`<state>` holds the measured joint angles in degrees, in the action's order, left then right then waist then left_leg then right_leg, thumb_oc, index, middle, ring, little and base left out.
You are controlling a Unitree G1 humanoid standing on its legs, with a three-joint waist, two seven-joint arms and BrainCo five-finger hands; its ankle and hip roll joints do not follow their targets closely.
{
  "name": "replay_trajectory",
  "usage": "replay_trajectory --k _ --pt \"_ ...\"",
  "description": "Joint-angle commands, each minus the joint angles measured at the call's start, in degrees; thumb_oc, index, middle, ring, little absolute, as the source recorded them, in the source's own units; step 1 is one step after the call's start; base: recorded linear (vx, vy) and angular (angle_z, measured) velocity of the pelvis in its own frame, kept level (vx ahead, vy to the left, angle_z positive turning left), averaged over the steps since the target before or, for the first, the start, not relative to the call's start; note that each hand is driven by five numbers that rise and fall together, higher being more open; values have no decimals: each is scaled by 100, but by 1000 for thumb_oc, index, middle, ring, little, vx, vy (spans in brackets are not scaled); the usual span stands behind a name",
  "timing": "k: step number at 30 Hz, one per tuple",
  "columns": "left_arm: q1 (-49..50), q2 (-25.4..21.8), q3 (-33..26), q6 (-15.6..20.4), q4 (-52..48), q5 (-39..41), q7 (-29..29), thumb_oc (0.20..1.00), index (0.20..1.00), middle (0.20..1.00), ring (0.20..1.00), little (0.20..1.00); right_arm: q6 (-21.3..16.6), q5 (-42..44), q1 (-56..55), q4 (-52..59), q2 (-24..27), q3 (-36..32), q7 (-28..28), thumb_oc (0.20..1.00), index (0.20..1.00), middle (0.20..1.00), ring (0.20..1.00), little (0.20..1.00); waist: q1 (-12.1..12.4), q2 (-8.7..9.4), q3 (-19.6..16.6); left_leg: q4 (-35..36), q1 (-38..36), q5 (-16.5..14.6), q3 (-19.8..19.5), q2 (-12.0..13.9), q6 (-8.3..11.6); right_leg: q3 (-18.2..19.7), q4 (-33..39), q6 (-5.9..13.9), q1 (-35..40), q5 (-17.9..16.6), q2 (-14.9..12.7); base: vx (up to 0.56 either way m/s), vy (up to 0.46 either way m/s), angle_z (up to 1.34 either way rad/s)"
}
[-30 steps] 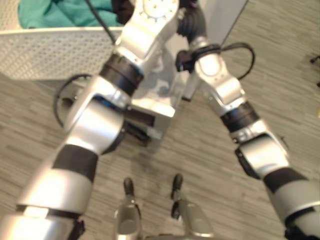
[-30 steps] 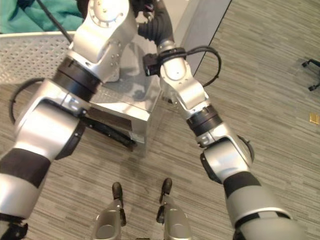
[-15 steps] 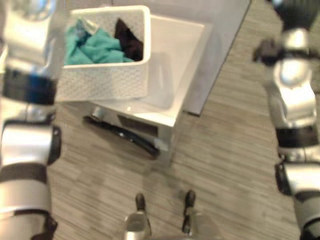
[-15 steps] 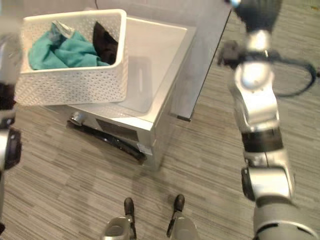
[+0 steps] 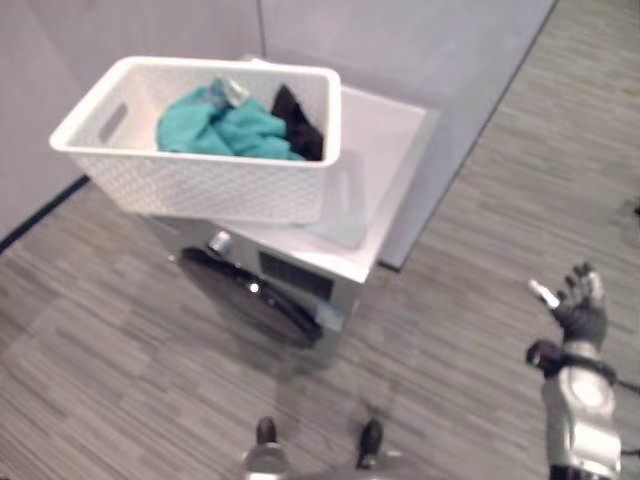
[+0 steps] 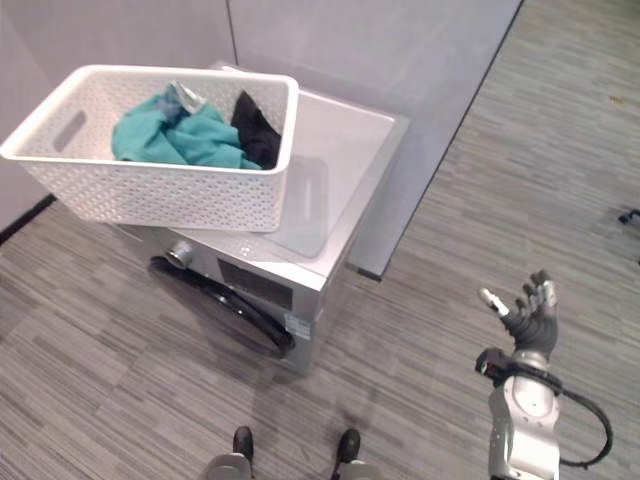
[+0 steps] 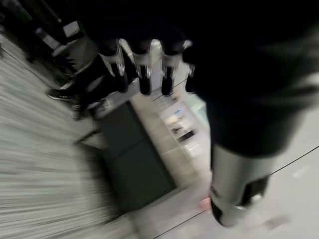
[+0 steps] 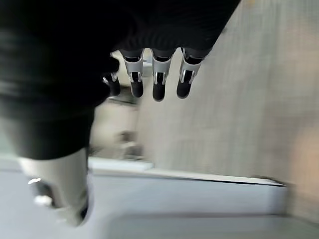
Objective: Grab the laundry basket,head to the washer,open it,put in the laundry and shut it.
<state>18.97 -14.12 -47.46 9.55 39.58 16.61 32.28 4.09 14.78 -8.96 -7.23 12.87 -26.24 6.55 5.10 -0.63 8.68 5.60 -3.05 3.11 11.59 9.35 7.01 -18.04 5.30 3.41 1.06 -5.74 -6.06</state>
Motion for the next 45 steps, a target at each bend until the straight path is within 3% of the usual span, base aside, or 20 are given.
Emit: replay_trajectory --k 1,2,6,7,14,24,45 --pt "-542 -463 672 384 984 675 -725 1000 1000 1000 1000 1000 -410 71 13 -222 -130 84 -213 1000 1000 1000 1000 1000 -28 -15 135 -60 298 49 -297 383 31 -13 -30 188 620 538 -290 -35 -32 -4" --pt "-707 -292 969 282 1730 929 -1143 1000 1000 1000 1000 1000 -437 -155 -65 -1128 -114 292 -288 1000 1000 1000 1000 1000 4 -22 108 -60 289 57 -324 394 42 -24 -30 185 645 552 -288 0 0 0" --pt "-987 8 1751 36 2629 661 -1582 1000 1000 1000 1000 1000 -498 -162 3 -2609 -388 533 -386 1000 1000 1000 1000 1000 7 -18 17 -60 325 81 -378 387 54 -48 -30 176 632 552 -291 0 0 0" --pt "-1222 181 2109 -132 3000 661 -1836 1000 1000 1000 1000 1000 -515 -148 190 -3469 -568 745 -445 1000 1000 1000 1000 1000 19 -14 -41 -60 298 61 -383 396 82 -42 -30 172 668 569 -298 0 0 0" --pt "-1442 463 2877 -512 3859 471 -2326 1000 1000 1000 1000 1000 -557 281 404 -5532 -1178 904 -678 1000 1000 1000 1000 1000 -4 -44 -325 -60 226 18 -418 390 113 -20 -30 168 769 639 -311 41 -19 -2" --pt "-1508 373 3054 -483 3626 745 -2416 1000 1000 1000 1000 1000 -567 473 494 -5654 -1065 1062 -678 1000 1000 1000 1000 1000 51 -124 -468 -60 69 -17 -409 400 152 -90 -30 183 930 759 -313 20 -11 3" --pt "-1345 443 3128 -489 3567 678 -2438 1000 1000 1000 1000 1000 -560 542 360 -5739 -1008 1115 -656 1000 1000 1000 1000 1000 75 -113 -590 -60 -77 -61 -361 471 196 -78 -30 168 1026 842 -261 -2 -8 0"
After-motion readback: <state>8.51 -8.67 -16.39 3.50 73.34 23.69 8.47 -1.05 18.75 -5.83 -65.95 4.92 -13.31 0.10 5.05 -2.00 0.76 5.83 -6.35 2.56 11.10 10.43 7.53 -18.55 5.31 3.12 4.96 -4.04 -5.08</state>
